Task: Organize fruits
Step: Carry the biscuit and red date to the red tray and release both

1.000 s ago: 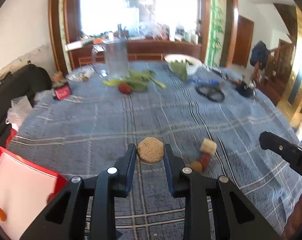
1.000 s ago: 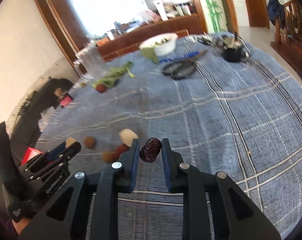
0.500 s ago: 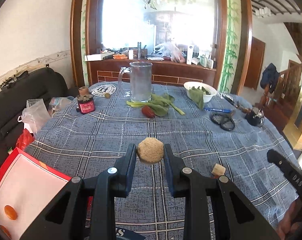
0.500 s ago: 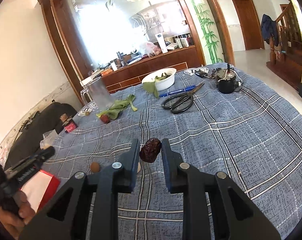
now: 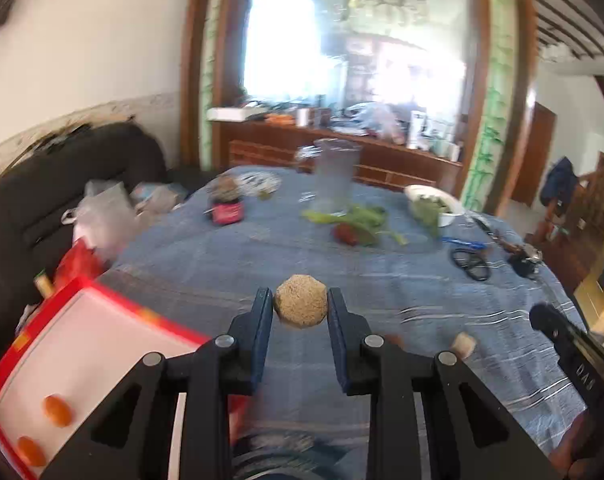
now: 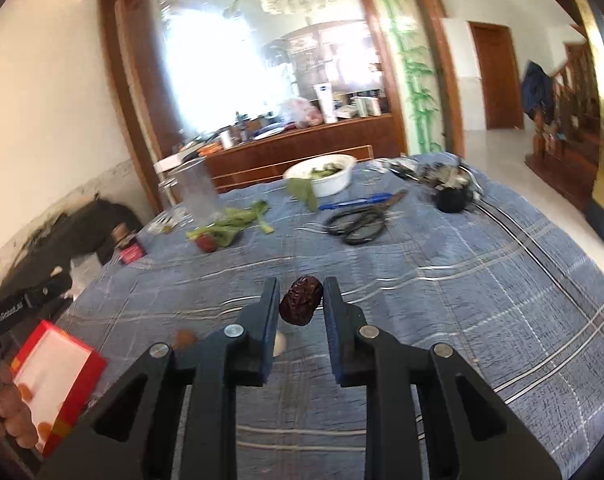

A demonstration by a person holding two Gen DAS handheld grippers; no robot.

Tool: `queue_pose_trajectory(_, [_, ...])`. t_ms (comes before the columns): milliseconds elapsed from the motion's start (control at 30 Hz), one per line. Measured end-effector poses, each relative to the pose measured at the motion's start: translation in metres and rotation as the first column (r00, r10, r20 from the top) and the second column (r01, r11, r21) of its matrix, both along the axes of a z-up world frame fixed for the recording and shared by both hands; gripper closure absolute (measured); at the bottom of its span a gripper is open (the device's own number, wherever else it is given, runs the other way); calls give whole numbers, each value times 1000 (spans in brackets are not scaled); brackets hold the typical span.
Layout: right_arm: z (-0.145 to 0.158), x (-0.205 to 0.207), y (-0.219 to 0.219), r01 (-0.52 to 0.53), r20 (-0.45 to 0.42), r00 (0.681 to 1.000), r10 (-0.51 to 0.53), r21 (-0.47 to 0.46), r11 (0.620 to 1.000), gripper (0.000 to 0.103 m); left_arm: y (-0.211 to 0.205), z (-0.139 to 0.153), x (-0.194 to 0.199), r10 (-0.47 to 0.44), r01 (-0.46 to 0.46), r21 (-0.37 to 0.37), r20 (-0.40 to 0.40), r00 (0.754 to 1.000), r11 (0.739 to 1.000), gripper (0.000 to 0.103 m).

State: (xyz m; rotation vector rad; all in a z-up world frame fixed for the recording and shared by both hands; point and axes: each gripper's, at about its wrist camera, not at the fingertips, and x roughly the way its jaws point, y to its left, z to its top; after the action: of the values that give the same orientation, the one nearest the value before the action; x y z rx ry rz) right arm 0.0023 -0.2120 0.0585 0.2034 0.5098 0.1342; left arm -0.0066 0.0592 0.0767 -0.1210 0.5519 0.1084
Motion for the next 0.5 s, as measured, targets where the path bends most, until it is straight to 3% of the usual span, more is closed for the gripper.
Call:
queue_pose_trajectory(233, [20, -2, 103, -229, -33, 973, 230, 27, 973, 79, 87, 9, -43, 144, -141, 54, -52, 988, 989, 76])
queue_pose_trajectory(367, [18, -3, 179, -362, -102, 925, 366, 53, 931, 79, 131, 6, -58, 226, -217, 97, -89, 970, 971, 76])
queue_pose_trajectory(500, [10, -6, 247, -474, -182, 856, 483, 95, 875, 79, 167, -9, -61, 269, -252, 119, -157, 950, 960, 76])
